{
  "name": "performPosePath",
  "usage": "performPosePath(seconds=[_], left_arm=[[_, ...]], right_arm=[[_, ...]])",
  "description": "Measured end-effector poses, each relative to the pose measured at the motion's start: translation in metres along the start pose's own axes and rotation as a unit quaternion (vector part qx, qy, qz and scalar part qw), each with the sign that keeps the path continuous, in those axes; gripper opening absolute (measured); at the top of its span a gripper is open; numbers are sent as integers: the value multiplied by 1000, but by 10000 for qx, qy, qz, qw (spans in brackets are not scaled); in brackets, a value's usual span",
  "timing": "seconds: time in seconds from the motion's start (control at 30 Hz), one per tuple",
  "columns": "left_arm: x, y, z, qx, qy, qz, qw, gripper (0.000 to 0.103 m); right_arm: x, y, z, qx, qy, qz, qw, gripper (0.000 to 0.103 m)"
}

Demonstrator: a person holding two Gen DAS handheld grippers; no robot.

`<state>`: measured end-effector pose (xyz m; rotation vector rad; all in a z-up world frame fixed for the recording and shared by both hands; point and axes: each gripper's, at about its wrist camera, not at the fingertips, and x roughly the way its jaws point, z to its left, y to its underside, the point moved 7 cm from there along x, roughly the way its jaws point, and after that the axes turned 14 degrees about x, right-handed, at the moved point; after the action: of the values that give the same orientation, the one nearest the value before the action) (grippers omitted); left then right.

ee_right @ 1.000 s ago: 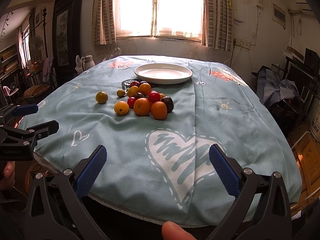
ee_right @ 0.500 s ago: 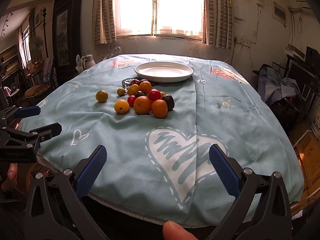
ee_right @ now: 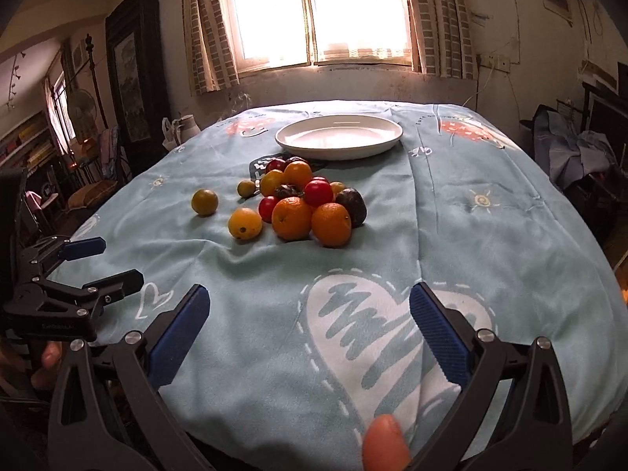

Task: Organize fruits
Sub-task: 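Grasp a yellow-orange citrus with the left tool while the right tool grasps an orange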

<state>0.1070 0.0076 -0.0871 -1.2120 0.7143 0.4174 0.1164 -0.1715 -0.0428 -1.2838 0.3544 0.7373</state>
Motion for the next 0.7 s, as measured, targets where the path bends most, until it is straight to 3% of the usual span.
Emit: performPosePath(seconds=[0.1, 0.3, 0.4, 0.7], left_arm=[[22, -12, 5, 75, 243, 55, 9997, 97], [64, -36, 6, 316, 737, 225, 9965, 76], [81, -44, 0, 464, 1032, 296, 9931, 66], [113, -57, -11, 711, 1436, 474, 9859, 65]], right_arm=[[25, -12, 0, -80, 41, 249, 9997, 76], [77, -22, -16, 196, 32, 954, 9952, 54], [93, -24, -20, 262, -4, 1130, 9932, 48], [120, -27, -24, 346, -18, 1453, 9888, 47]])
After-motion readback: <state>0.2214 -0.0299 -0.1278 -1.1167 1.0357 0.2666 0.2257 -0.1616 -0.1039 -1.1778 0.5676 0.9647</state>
